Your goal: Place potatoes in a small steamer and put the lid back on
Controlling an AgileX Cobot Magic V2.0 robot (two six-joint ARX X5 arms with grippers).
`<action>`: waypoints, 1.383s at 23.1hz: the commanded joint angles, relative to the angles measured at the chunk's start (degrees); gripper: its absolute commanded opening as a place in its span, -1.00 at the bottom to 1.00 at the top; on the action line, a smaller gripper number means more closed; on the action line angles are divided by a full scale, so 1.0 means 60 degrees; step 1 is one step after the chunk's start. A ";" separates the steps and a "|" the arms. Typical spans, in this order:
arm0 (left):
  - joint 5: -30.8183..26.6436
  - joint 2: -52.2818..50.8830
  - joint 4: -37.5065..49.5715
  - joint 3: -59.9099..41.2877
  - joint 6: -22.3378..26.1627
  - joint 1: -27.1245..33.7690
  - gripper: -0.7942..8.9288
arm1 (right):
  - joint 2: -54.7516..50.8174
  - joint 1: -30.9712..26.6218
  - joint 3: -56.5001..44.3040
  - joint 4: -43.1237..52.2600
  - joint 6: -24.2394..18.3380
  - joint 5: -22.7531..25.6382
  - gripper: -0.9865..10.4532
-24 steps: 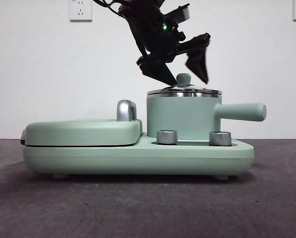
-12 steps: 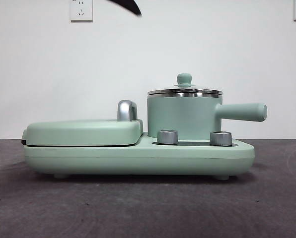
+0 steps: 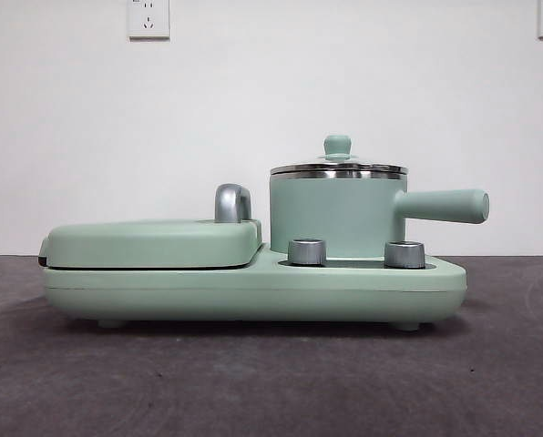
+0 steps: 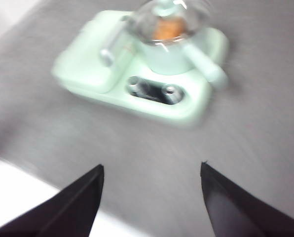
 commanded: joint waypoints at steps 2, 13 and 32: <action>0.0015 -0.1883 0.0911 -0.2091 -0.1049 -0.0069 0.30 | 0.0182 0.0047 0.0138 0.2182 0.0033 -0.0922 -0.29; -0.0627 -0.5089 0.1708 -0.4506 -0.1843 -0.0066 -0.82 | 0.1096 0.0047 0.0135 0.2204 -0.0761 -0.0834 -0.80; -0.0379 -0.6062 0.2652 -0.5326 -0.1840 0.1035 -0.82 | 0.1410 0.0047 0.0138 0.2204 -0.0659 -0.0845 -0.80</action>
